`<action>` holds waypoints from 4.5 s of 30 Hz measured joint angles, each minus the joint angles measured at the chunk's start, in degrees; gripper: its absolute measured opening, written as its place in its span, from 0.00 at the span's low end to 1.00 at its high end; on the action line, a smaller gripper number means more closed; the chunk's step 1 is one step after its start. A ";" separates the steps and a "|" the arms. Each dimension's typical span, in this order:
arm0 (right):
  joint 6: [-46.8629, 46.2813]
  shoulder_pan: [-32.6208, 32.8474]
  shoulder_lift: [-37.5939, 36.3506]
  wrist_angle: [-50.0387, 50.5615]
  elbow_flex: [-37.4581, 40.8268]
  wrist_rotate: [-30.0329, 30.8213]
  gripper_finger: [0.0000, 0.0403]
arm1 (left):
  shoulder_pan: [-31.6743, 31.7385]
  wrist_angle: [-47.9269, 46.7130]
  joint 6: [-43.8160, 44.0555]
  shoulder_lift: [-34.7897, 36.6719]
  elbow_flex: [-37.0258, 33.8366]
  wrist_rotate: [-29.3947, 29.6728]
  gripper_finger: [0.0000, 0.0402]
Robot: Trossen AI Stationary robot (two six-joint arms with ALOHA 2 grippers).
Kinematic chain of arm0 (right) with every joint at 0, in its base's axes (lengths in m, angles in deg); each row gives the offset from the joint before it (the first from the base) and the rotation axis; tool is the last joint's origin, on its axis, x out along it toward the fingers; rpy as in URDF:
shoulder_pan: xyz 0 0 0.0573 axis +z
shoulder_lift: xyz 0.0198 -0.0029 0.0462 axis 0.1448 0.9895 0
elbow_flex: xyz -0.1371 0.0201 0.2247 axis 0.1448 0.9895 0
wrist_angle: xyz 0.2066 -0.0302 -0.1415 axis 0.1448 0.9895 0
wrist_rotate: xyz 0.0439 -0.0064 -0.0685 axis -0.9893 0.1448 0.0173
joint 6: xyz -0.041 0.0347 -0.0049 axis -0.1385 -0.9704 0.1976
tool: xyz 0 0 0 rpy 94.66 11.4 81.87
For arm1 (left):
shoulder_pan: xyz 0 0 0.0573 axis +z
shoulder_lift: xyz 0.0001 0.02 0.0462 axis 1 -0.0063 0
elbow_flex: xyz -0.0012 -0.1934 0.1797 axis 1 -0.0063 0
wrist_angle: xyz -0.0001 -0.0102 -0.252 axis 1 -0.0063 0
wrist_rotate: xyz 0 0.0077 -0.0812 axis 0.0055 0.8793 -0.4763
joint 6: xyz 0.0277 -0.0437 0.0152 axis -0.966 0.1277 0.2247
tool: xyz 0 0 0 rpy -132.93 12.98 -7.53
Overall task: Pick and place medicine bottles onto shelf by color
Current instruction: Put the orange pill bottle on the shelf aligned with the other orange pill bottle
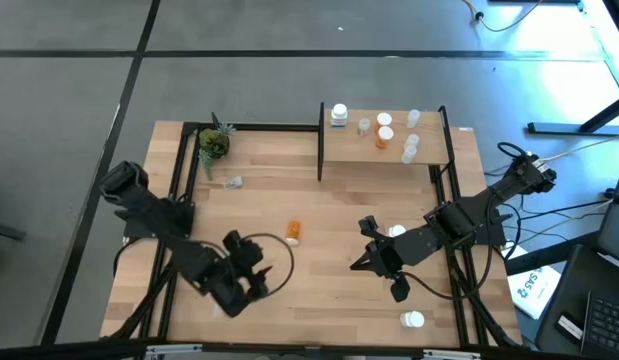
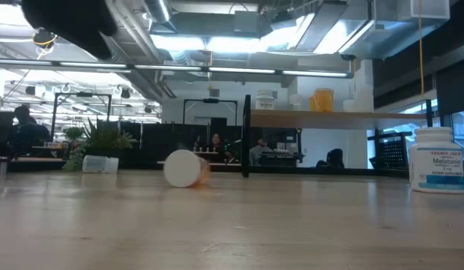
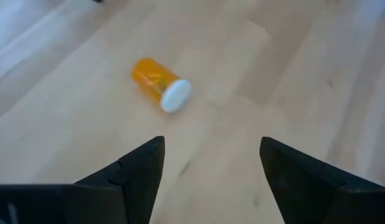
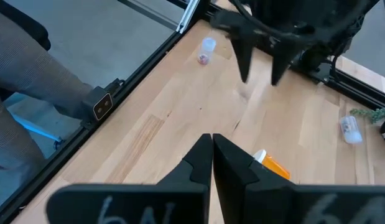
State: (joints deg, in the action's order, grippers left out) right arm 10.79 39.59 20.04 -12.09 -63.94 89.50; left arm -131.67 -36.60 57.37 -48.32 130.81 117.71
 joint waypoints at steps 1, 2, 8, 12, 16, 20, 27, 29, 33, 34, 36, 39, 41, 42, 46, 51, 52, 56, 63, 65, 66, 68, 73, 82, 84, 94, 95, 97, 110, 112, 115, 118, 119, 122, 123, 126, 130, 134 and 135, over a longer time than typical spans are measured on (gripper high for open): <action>0.00 0.00 0.00 -0.01 0.00 0.01 0.04 | -0.97 0.00 -0.53 0.00 0.00 0.03 0.64; 0.00 -0.02 0.00 -0.01 0.00 0.00 0.04 | -1.83 -0.01 -1.25 0.00 0.00 0.00 0.64; 0.00 -0.02 0.00 -0.80 0.00 0.00 0.04 | -4.25 -0.07 -2.57 0.00 0.00 0.01 0.64; -0.98 -0.01 0.00 -1.34 0.00 -0.14 0.04 | -4.17 0.22 -2.37 0.00 -0.90 1.19 0.64; -6.21 -0.01 0.00 -1.97 0.00 -0.12 0.04 | -3.99 0.57 -2.28 -0.01 -4.03 1.22 0.64; -6.76 -0.02 0.00 -2.69 0.00 -1.54 0.04 | -4.51 0.83 -2.45 -0.02 -4.79 1.08 0.64; -7.42 -0.52 0.00 -2.43 0.47 -1.90 0.04 | -6.63 -2.13 -5.64 3.76 -4.79 4.28 0.64; -8.90 -0.94 0.00 -2.18 0.57 -1.77 0.04 | -7.23 -3.38 -5.82 5.67 -4.79 5.81 0.64; -11.42 -1.89 0.00 -2.17 0.55 0.95 0.04 | -8.67 -4.31 -8.86 10.09 -4.81 10.13 0.64; -11.49 -2.04 0.00 -2.12 0.55 2.09 0.04 | -9.03 -4.21 -10.09 11.12 -4.81 10.77 0.64; -11.29 -2.08 0.00 -2.09 0.55 3.90 0.04 | -9.48 -4.01 -11.96 12.61 -4.79 11.66 0.64; -11.13 -2.08 0.54 -1.92 0.55 5.91 0.04 | -9.18 -3.90 -14.91 13.36 -4.99 13.40 0.64; -10.92 -2.06 1.57 -1.76 0.55 8.00 0.04 | -8.66 -3.82 -15.56 13.77 -5.89 15.76 0.64; -11.24 -2.05 2.27 -1.83 0.55 8.84 0.04 | -8.39 -3.76 -15.81 14.03 -6.60 16.44 0.64; -13.69 -2.21 5.79 -2.08 0.55 13.43 0.04 | -6.61 -3.44 -14.94 14.47 -9.35 16.61 0.64; -15.69 -2.19 10.14 -3.79 0.52 15.26 0.04 | -6.11 -2.45 -13.76 14.47 -10.27 15.03 0.64; -15.68 -2.20 11.43 -4.30 0.52 15.54 0.04 | -6.15 -2.40 -13.76 14.47 -10.27 14.55 0.64; -12.90 -2.21 16.07 -5.72 0.55 14.57 0.04 | -6.07 -2.36 -14.20 14.47 -10.27 13.89 0.64; -13.13 -2.38 20.65 -10.25 0.18 14.48 0.05 | -7.07 -2.29 -14.57 14.47 -10.29 13.43 0.64; -13.16 -2.39 20.92 -11.42 -0.07 14.50 0.07 | -7.18 -2.27 -14.55 14.47 -10.29 13.40 0.64; -13.10 -2.38 20.95 -11.87 -0.07 14.49 0.09 | -7.19 -2.16 -14.55 14.47 -10.32 13.32 0.64; -13.11 -2.38 21.00 -13.05 -0.07 14.50 0.14 | -7.18 -1.66 -14.61 14.47 -10.32 13.30 0.64; -14.98 -2.38 21.00 -14.08 -0.09 14.45 0.30 | -7.18 -1.49 -14.63 14.47 -10.32 13.32 0.64; -18.04 -2.71 21.00 -14.09 -0.09 13.58 0.60 | -7.18 -1.46 -14.66 14.47 -10.32 13.30 0.64; -20.71 -3.01 21.00 -14.07 -0.09 13.83 0.64 | -7.18 -1.44 -14.68 14.47 -10.32 13.31 0.64; -23.48 -3.74 21.00 -14.10 -0.09 16.57 0.69 | -7.18 -1.49 -14.69 14.47 -10.32 13.31 0.64; -23.44 -3.50 21.00 -14.09 -0.09 17.86 0.69 | -7.18 -1.49 -14.68 14.47 -10.32 13.30 0.64; -23.27 -2.97 21.00 -14.09 -0.09 20.44 0.69 | -7.18 -1.49 -14.68 14.47 -10.32 13.30 0.64; -21.89 0.67 26.83 -23.07 -0.11 32.59 0.69 | -7.10 -1.40 -14.68 14.49 -10.32 13.32 0.64; -22.10 1.08 28.24 -25.79 -0.11 35.69 0.69 | -7.10 -1.37 -14.68 14.49 -10.32 13.32 0.64; -21.40 1.73 30.76 -31.69 -0.13 39.83 0.69 | -7.10 -1.36 -14.68 14.49 -10.32 13.32 0.64; -21.59 2.47 33.74 -37.65 -0.13 42.84 0.69 | -7.11 -1.35 -14.68 14.49 -10.32 13.32 0.64; -21.66 2.75 34.62 -39.27 -0.13 43.46 0.69 | -7.09 -1.36 -14.68 14.49 -10.32 13.32 0.64; -21.71 3.40 37.31 -44.01 -0.13 43.52 0.69 | -7.11 -1.34 -14.68 14.49 -10.32 13.32 0.64; -21.88 3.57 38.19 -45.44 -0.13 43.51 0.69 | -7.09 -1.33 -14.68 14.49 -10.32 13.32 0.64; -21.87 3.93 40.42 -50.56 -0.13 43.67 0.67 | -7.09 -1.34 -14.68 14.49 -10.32 13.32 0.64; -22.58 3.93 42.57 -54.20 -0.13 43.32 0.64 | -7.10 -1.34 -14.68 14.49 -10.32 13.32 0.64; -28.76 3.86 43.46 -54.24 -0.13 41.97 0.63 | -7.10 -1.33 -14.68 14.49 -10.32 13.32 0.64; -30.96 3.86 43.55 -54.26 -0.13 41.83 0.63 | -7.09 -1.33 -14.68 14.49 -10.32 13.32 0.64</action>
State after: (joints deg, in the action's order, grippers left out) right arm -20.17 43.45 63.59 -66.35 -64.07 131.32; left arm -138.76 -37.94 42.69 -33.83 120.50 131.03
